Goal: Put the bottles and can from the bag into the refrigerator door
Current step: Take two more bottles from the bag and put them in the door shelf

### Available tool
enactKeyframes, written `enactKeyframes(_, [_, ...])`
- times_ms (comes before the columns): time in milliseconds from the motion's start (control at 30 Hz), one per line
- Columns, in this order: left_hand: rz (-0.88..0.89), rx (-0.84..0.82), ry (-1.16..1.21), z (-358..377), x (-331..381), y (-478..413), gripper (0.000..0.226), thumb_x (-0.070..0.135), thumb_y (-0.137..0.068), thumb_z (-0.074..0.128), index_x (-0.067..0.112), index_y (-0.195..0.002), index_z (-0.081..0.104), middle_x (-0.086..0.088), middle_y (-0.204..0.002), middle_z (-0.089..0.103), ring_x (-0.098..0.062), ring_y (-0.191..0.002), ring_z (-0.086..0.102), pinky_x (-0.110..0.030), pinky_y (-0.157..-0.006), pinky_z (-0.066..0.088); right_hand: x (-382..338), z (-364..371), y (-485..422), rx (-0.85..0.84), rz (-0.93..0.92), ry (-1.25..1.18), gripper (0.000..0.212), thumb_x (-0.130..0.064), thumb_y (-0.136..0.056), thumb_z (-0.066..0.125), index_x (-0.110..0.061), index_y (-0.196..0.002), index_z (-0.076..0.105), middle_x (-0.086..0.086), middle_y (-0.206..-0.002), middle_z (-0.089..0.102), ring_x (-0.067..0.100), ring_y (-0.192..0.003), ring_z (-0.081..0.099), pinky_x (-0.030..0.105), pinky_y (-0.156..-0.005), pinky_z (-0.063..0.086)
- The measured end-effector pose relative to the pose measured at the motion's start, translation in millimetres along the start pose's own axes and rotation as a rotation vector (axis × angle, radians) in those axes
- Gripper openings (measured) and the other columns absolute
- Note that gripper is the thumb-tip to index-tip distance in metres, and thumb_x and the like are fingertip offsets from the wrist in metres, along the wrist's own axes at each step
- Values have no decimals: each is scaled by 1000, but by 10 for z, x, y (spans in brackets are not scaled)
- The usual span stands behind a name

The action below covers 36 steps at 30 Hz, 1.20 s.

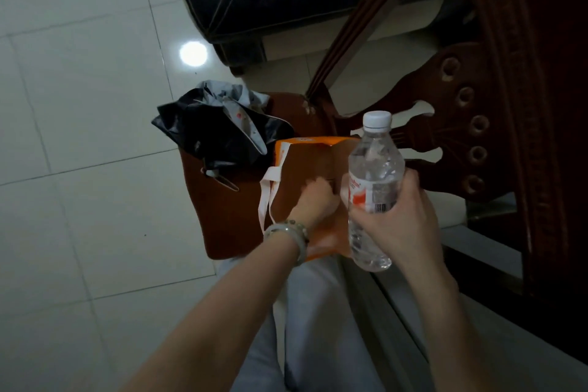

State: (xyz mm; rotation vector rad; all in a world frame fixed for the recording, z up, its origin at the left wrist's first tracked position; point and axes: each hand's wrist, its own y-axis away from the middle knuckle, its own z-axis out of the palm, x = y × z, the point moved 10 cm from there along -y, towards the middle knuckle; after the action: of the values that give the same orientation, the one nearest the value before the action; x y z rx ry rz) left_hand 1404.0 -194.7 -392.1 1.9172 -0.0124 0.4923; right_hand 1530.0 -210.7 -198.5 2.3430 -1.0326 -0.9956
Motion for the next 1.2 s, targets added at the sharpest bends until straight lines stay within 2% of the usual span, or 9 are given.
enactKeyframes(167, [-276, 14, 606, 209, -275, -309, 46, 23, -95, 44, 2, -136, 40, -20, -134, 51, -35, -118, 53, -35, -85, 50, 71, 69, -38, 17, 4, -20, 74, -47, -58, 81, -26, -114, 39, 1, -107, 56, 20, -97, 56, 37, -77, 49])
enactKeyframes(267, [-287, 119, 536, 155, -384, -479, 40, 25, -97, 44, -2, -126, 51, -19, -130, 54, -32, -120, 52, -38, -93, 44, 87, 143, -76, 3, 1, -13, 74, -44, -56, 81, -25, -113, 38, 2, -107, 56, 22, -98, 56, 38, -77, 48])
enactKeyframes(400, [-253, -15, 492, 377, -435, -561, 40, 18, -96, 45, -4, -128, 48, -22, -126, 57, -35, -114, 57, -30, -67, 50, 103, 186, -108, -28, -7, -5, 75, -39, -56, 81, -24, -115, 37, 3, -109, 55, 22, -99, 54, 37, -77, 45])
enactKeyframes(500, [-210, 85, 339, 331, -442, -662, 46, 34, -93, 47, -5, -116, 56, -23, -116, 59, -39, -110, 56, -37, -81, 43, 111, 168, -104, -25, -2, -18, 74, -38, -55, 79, -26, -114, 37, 0, -107, 54, 19, -97, 53, 36, -76, 45])
enactKeyframes(667, [-206, 206, 393, 70, -259, -200, 41, 28, -93, 50, -2, -120, 54, -19, -121, 58, -36, -112, 55, -36, -89, 42, 48, 71, -83, 7, 8, -38, 75, -44, -57, 82, -25, -115, 38, -1, -107, 57, 19, -98, 55, 38, -79, 48])
enactKeyframes(833, [-51, 230, 376, -161, -164, 210, 37, 43, -75, 63, 12, -95, 67, -4, -91, 68, -25, -88, 65, -34, -76, 53, -72, -173, 85, 51, 24, -51, 72, -41, -55, 81, -22, -111, 39, 4, -108, 58, 25, -99, 55, 39, -79, 47])
enactKeyframes(933, [8, 324, 380, -463, -134, 553, 58, 52, -67, 69, 12, -106, 51, -1, -106, 61, -18, -90, 60, -34, -75, 50, -149, -292, 233, 85, 19, -85, 70, -39, -57, 82, -20, -110, 40, 6, -107, 57, 25, -99, 55, 38, -77, 46])
enactKeyframes(1067, [188, 422, 269, -843, -3, 1035, 50, 47, -70, 70, 17, -104, 51, 7, -99, 52, -7, -85, 52, -17, -61, 38, -220, -405, 487, 117, -10, -105, 74, -40, -59, 83, -20, -115, 40, 3, -107, 54, 20, -96, 52, 33, -75, 42])
enactKeyframes(1200, [435, 423, 355, -1112, 141, 1644, 55, 42, -66, 76, 26, -110, 47, 7, -105, 59, -4, -95, 57, -23, -75, 49, -284, -499, 869, 158, -44, -136, 74, -33, -60, 83, -21, -118, 39, 4, -110, 52, 17, -97, 49, 34, -76, 41])
